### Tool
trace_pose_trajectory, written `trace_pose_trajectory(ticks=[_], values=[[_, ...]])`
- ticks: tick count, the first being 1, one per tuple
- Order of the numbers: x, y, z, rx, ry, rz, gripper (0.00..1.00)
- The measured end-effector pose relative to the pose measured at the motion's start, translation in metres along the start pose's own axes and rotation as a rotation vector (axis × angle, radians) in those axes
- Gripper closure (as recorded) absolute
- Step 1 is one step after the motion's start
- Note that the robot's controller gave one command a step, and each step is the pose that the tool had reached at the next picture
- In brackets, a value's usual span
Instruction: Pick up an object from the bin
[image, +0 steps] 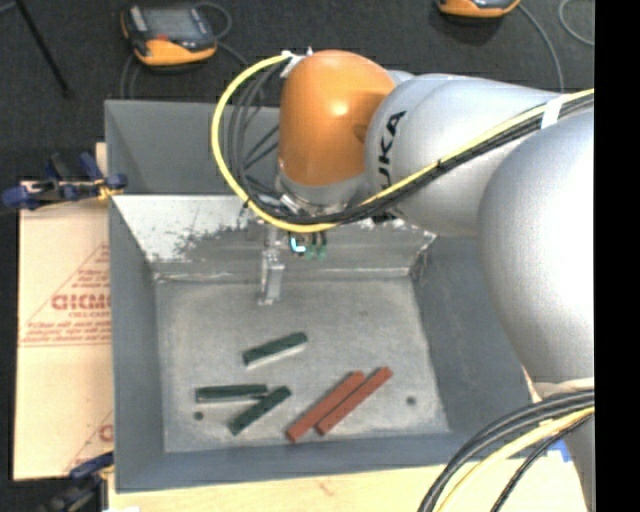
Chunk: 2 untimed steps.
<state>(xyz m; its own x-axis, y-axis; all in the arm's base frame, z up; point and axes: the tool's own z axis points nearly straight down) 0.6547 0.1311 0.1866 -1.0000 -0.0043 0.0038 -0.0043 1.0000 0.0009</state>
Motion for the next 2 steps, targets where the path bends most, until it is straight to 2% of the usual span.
trace_pose_trajectory(ticks=[1,2], values=[[-0.002,-0.001,-0.006,-0.001,-0.009,0.002,0.00],[0.019,-0.015,0.052,0.001,-0.013,-0.041,0.00]])
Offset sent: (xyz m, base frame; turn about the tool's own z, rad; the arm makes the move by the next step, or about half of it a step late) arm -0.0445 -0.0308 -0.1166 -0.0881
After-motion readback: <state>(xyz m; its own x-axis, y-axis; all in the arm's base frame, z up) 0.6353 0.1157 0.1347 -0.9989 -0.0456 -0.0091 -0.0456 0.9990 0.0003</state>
